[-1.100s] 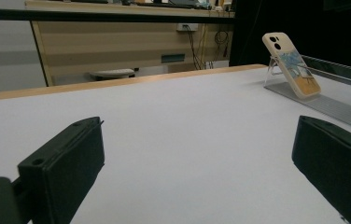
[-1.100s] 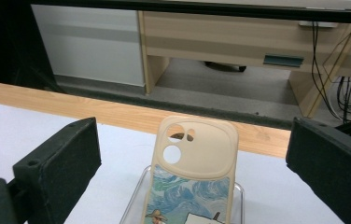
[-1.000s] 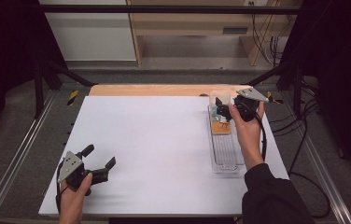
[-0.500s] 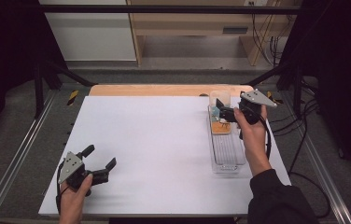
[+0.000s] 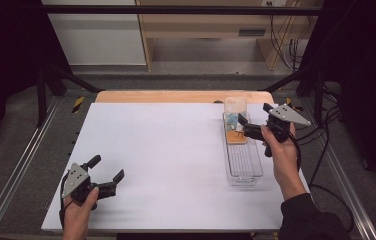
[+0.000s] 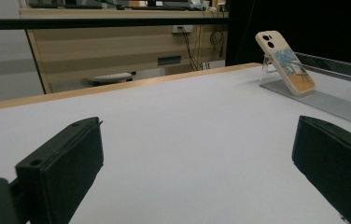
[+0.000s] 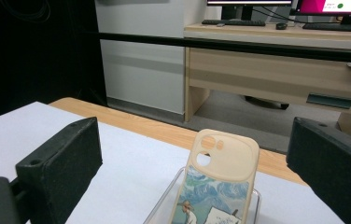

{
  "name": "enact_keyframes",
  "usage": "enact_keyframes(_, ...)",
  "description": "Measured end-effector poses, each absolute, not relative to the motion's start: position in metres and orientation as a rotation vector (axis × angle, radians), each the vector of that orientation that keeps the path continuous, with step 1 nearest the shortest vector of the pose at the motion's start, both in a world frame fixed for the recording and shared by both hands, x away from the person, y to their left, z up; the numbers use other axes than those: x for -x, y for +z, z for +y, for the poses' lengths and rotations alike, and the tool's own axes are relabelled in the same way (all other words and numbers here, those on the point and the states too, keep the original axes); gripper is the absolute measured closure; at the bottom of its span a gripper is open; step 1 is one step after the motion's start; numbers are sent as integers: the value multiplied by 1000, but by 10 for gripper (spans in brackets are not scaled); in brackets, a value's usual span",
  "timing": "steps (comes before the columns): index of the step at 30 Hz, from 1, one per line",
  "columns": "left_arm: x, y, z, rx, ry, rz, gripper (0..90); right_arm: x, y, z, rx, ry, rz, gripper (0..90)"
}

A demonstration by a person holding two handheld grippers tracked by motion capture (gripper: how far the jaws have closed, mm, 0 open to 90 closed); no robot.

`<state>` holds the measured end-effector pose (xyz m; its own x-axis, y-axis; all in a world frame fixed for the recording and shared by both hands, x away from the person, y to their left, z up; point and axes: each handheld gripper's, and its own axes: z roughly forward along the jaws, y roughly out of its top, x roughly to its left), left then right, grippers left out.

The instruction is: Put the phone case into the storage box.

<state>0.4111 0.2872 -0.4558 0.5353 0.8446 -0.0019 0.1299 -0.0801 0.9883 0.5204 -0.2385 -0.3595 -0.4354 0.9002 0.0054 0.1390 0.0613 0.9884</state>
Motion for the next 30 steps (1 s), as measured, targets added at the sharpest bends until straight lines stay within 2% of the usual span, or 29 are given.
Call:
enact_keyframes(15, -408, -455, 291, -1557, 751, 836, 17, -490, -366, -267, -1047, 1459, 1663, 34)
enact_keyframes(30, -403, -454, 291, -1529, 718, 822, 15, -456, -384, -276, -994, 1451, 1733, 29)
